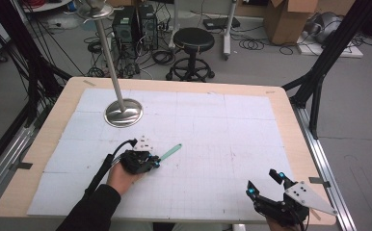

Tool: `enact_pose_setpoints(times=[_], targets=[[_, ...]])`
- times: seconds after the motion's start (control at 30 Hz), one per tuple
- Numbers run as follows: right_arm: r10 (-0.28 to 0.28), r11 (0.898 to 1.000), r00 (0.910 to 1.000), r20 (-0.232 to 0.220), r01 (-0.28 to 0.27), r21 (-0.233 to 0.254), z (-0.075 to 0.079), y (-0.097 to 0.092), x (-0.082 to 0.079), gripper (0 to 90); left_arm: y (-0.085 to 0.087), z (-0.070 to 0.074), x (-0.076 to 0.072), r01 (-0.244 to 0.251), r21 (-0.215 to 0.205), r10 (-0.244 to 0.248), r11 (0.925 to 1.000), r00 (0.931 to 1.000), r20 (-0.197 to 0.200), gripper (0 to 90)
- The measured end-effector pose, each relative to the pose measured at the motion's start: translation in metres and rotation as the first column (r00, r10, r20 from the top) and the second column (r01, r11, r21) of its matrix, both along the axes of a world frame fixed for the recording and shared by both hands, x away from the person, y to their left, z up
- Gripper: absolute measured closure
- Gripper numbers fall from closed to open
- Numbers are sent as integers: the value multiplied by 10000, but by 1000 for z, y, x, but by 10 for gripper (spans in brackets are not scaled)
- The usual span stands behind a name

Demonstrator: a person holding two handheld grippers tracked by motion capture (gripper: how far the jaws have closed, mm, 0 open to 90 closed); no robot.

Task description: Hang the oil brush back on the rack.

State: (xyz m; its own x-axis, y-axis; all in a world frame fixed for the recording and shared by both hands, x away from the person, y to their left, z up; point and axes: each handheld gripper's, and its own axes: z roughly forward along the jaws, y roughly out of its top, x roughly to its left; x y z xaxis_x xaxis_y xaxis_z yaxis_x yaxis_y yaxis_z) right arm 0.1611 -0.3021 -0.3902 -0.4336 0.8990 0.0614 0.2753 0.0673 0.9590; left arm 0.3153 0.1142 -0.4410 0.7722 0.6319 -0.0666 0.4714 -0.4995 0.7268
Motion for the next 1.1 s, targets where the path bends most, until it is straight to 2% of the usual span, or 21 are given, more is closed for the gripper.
enact_pose_setpoints(times=[0.2, 0.33, 0.7, 0.77, 0.87, 1.0, 1.1], targets=[[-25, 10000, 10000, -7, 25, 29, 0, -1, 0, 165, 1, 0, 1, -163, -230, 159, 9996, 9997, -166, 816], [-39, 10000, 10000, 2, 39, 50, 0, -2, -1, 165, 2, 1, 0, -105, -409, 96, 9991, 9997, -241, 817], [-18, 10000, 10000, 15, 18, 46, 0, -1, -1, 165, 6, 18, -10, 123, -1458, -90, 9892, 9997, 232, 817], [-17, 10000, 10000, -1, 17, 53, 0, -1, -1, 165, 8, 21, -12, 167, -1653, -115, 9861, 9994, 325, 817], [12, 9999, 10000, 2, -12, 100, 0, -1, -1, 165, 10, 27, -17, 263, -2137, -154, 9766, 9985, 525, 817], [158, 9998, 9999, 52, -158, 109, 0, 0, -1, 165, 11, 34, -26, 633, -2486, -439, 9665, 9956, 829, 817], [473, 9986, 9988, 77, -475, 250, 1, 2, 0, 165, 13, 37, -32, 890, -2755, -629, 9572, 9928, 1020, 817]])
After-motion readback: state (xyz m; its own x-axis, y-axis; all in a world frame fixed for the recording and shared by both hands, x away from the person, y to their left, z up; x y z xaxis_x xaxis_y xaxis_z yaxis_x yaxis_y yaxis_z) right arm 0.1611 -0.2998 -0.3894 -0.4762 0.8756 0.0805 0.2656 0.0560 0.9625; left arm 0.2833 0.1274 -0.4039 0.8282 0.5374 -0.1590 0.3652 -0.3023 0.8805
